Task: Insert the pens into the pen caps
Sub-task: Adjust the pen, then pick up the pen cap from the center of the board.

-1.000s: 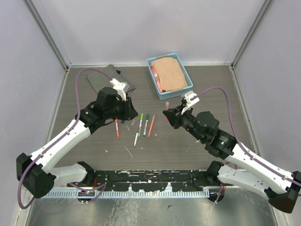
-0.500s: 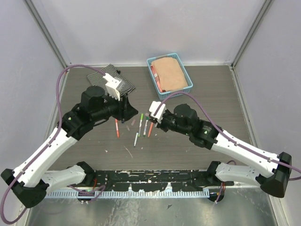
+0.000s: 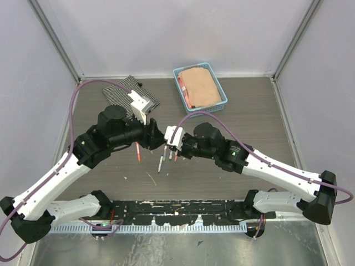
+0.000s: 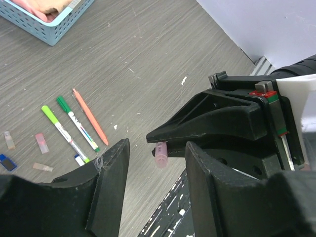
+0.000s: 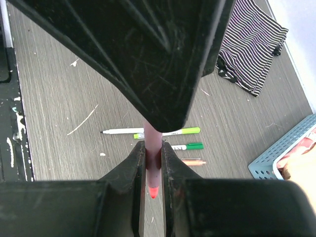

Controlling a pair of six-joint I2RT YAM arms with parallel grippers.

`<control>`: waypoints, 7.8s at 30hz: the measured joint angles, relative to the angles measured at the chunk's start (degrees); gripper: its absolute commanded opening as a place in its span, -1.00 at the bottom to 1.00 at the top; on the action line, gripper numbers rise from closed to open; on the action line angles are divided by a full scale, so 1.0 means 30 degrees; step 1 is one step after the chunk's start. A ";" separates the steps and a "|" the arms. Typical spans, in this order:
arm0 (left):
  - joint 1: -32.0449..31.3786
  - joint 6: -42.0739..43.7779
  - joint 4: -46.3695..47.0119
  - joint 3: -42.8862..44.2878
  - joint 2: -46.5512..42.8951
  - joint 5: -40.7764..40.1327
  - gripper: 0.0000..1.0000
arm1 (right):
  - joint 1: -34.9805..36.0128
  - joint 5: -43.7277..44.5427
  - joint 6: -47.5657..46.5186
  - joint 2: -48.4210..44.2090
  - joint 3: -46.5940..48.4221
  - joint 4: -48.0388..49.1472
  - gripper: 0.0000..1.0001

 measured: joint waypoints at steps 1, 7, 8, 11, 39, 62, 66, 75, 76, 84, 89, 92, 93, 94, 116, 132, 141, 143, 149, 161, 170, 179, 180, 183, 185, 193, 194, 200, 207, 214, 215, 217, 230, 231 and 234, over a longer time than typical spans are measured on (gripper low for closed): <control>-0.0022 0.0000 -0.0007 0.0000 0.0022 -0.0007 0.07 | 0.0044 0.0000 0.0000 0.0000 0.0000 0.0000 -0.94; -0.0102 0.0000 0.0080 -0.0095 0.0452 0.0124 0.02 | 0.0102 0.0022 0.0000 -0.0262 0.0000 0.0051 -0.94; -0.0168 0.0000 0.0160 -0.0124 0.0597 0.0168 -0.02 | 0.0102 0.0029 0.0000 -0.0350 0.0000 0.0051 -0.94; -0.0408 -0.0007 0.0270 -0.0182 0.1042 0.0335 -0.12 | 0.0102 0.0138 -0.0007 -0.0568 0.0000 0.0058 -0.94; -0.0911 0.1115 0.0495 -0.0226 0.0823 -0.2448 -1.00 | 0.0102 0.3104 0.3410 -0.4000 -0.0590 0.1246 0.19; -0.0911 0.1311 1.4630 -0.5858 -0.2215 -0.4641 -1.00 | 0.0117 1.3668 3.4374 -0.3548 -0.0889 0.2382 0.46; -0.0911 0.1304 1.5504 -0.5858 -0.2055 -0.4284 -1.00 | 0.0117 1.3588 3.6312 -0.3089 -0.0954 0.3198 0.44; -0.0911 0.1166 1.5926 -0.5858 -0.1734 -0.3548 -1.00 | 0.0117 1.2961 3.8534 -0.2382 -0.1486 0.5996 0.08; -0.0911 0.1144 1.5956 -0.5858 -0.1734 -0.3461 -1.00 | 0.0117 1.2881 3.8716 -0.2259 -0.1501 0.6178 0.04; -0.0911 0.0838 1.6014 -0.5880 -0.1741 -0.3111 -1.00 | 0.0117 1.2648 3.9787 -0.1778 -0.1843 0.6921 -0.28; -0.0911 0.0714 1.5912 -0.6040 -0.1916 -0.3104 -1.00 | 0.0117 1.2692 4.0202 -0.1785 -0.2076 0.7468 -0.75; -0.0911 0.0692 1.5599 -0.6040 -0.1916 -0.3067 -0.69 | 0.0117 1.2801 4.0494 -0.1792 -0.2135 0.7847 -1.00; -0.0911 0.0692 1.5533 -0.6040 -0.1916 -0.3045 -0.42 | 0.0117 1.2815 4.0515 -0.1785 -0.2171 0.7854 -1.00; -0.0911 0.0692 1.5438 -0.6040 -0.1945 -0.3031 -0.15 | 0.0117 1.2830 4.0545 -0.1785 -0.2215 0.7868 -1.00; -0.0911 0.1603 0.4342 -0.1727 -0.3541 -0.1654 0.25 | 0.0117 1.2101 2.4298 -0.1676 0.0430 0.2798 -1.00; -0.0911 0.1428 0.3854 -0.1989 -0.2725 -0.0073 -0.02 | 0.0117 0.7038 2.1012 -0.2412 0.0117 0.5071 -1.00; -0.0911 0.1064 0.4524 -0.1996 -0.1843 0.0408 -0.40 | 0.0117 0.5348 2.1026 -0.1938 0.0117 0.5909 -1.00; -0.0911 0.1013 0.4583 -0.1996 -0.1719 0.0415 -0.49 | 0.0117 0.5100 2.1019 -0.1829 0.0117 0.5952 -1.00; -0.0903 0.0750 0.4597 -0.1996 -0.1596 0.0415 -0.73 | 0.0102 0.4991 2.0903 -0.1792 0.0095 0.6025 -1.00; -0.0889 0.0561 0.4503 -0.1996 -0.1479 0.0255 -1.00 | 0.0066 0.5013 2.0706 -0.1712 -0.0080 0.6215 -0.63; -0.0896 0.0729 0.3679 -0.1989 -0.1523 -0.0925 -1.00 | 0.0080 0.5858 2.0130 -0.1464 -0.0073 0.5457 0.39; -0.0721 0.1384 0.0393 -0.1137 -0.1144 -0.3679 -1.00 | 0.0102 0.9296 1.8768 -0.1727 -0.0073 0.2674 0.40; -0.0634 0.1457 0.0087 -0.1005 -0.1078 -0.3825 -1.00 | 0.0102 0.9755 1.8571 -0.1770 -0.0073 0.2317 0.40; -0.0036 0.1654 -0.0874 -0.0721 -0.0962 -0.4204 -1.00 | 0.0102 1.0885 1.8076 -0.1792 -0.0073 0.1399 0.40; 0.0532 0.1719 -0.1464 -0.0656 -0.0940 -0.4386 -1.00 | 0.0102 1.1468 1.7777 -0.1654 -0.0022 0.0481 0.40; 0.4342 0.1894 -0.3446 -0.0612 -0.0874 -0.4320 -1.00 | -0.0029 1.1380 1.7333 0.0590 0.0342 -0.1800 0.38; 0.4605 0.1916 -0.3570 -0.0619 -0.0882 -0.4306 -1.00 | -0.0073 1.1205 1.7318 0.1005 0.0423 -0.1909 0.37; 0.5326 0.2361 -0.4022 -0.0816 -0.1712 -0.4277 -1.00 | -0.0699 0.9173 1.7493 0.4670 0.1807 -0.1887 0.29; 0.5348 0.2667 -0.4036 -0.2164 -0.4299 -0.4379 -1.00 | -0.1355 0.8553 1.9919 0.9355 0.4532 -0.1406 0.28; 0.5348 0.2674 -0.4182 -0.3330 -0.5056 -0.4670 -1.00 | -0.1384 0.9289 2.3715 1.3733 0.8189 -0.1880 0.28; 0.5348 0.2667 -0.4167 -0.3490 -0.5195 -0.4692 -1.00 | -0.1384 0.9428 2.4188 1.4338 0.8801 -0.2171 0.28; 0.5348 0.2659 -0.4167 -0.3759 -0.5486 -0.4736 -1.00 | -0.1384 0.9617 2.5033 1.5431 0.9967 -0.2696 0.28; 0.5362 0.2579 -0.4211 -0.4146 -0.6543 -0.5370 -1.00 | -0.1370 1.0673 2.8960 1.8717 1.2808 -0.5166 0.22; 0.5362 0.2579 -0.4211 -0.4146 -0.6543 -0.5384 -1.00 | -0.1362 1.0695 2.9084 1.8972 1.3078 -0.5311 0.20; 0.5362 0.2579 -0.4211 -0.4160 -0.6543 -0.5442 -1.00 | -0.1311 1.0783 2.9390 1.9431 1.3420 -0.5559 0.17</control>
